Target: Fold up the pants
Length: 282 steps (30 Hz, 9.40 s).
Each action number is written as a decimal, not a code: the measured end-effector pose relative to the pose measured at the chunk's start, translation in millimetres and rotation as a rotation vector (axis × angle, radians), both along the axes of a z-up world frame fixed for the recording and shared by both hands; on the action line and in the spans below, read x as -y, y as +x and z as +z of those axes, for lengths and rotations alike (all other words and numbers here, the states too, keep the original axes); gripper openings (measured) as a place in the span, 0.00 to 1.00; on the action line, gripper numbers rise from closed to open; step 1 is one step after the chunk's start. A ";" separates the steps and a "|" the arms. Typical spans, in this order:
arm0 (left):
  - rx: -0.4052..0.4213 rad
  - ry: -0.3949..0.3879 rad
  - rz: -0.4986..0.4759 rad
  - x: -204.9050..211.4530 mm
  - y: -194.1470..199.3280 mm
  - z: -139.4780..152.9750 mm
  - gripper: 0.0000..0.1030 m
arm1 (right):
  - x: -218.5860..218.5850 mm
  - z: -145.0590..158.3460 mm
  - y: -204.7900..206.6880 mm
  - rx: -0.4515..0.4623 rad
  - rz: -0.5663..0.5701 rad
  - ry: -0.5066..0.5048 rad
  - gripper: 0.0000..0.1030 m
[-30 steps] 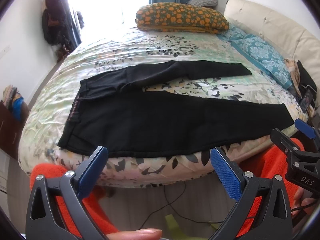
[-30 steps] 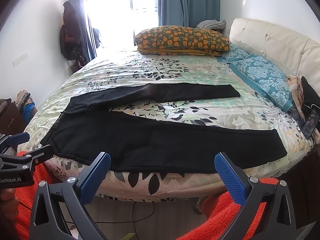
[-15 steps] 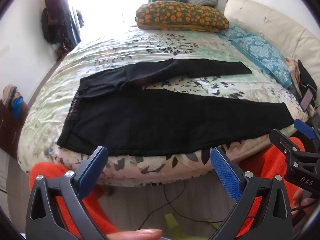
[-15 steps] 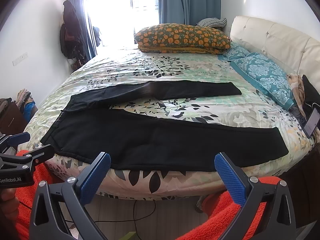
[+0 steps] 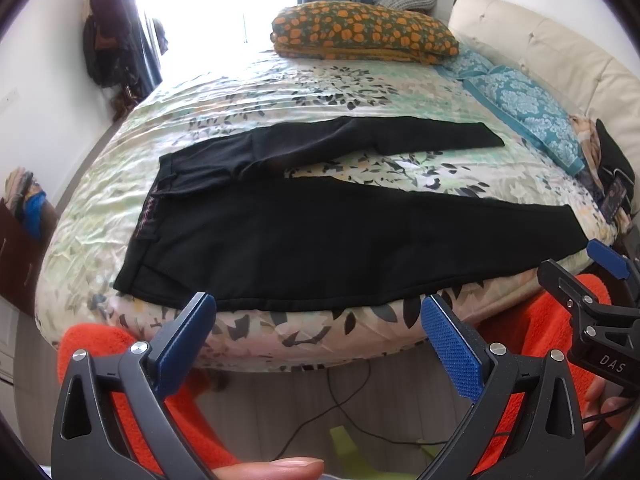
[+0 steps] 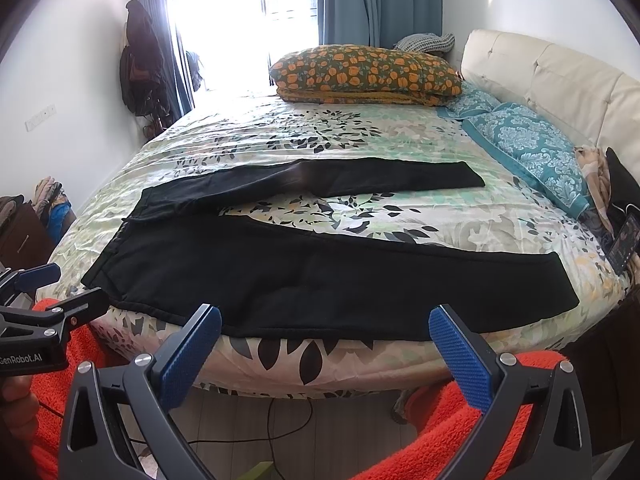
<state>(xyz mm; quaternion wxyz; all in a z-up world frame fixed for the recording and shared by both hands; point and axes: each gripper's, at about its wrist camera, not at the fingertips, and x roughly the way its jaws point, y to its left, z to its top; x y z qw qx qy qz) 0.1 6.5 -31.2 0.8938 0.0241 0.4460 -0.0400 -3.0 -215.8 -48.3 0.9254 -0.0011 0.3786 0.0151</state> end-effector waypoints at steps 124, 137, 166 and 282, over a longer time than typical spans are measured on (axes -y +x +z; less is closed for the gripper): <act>-0.124 0.096 0.186 -98.7 353.4 -147.5 0.99 | 346.8 -131.3 392.6 -0.106 -0.417 0.162 0.89; -0.198 -0.218 0.286 -197.1 276.6 -139.0 0.99 | 181.3 -103.3 195.6 -0.161 -0.146 0.299 0.93; -0.167 -0.319 0.508 -313.6 173.2 -175.7 0.99 | 41.5 -128.4 121.9 -0.249 0.080 0.108 0.93; -0.325 -0.580 0.390 -89.7 458.1 -152.9 0.04 | 324.5 -66.6 104.4 0.044 -0.371 0.547 0.06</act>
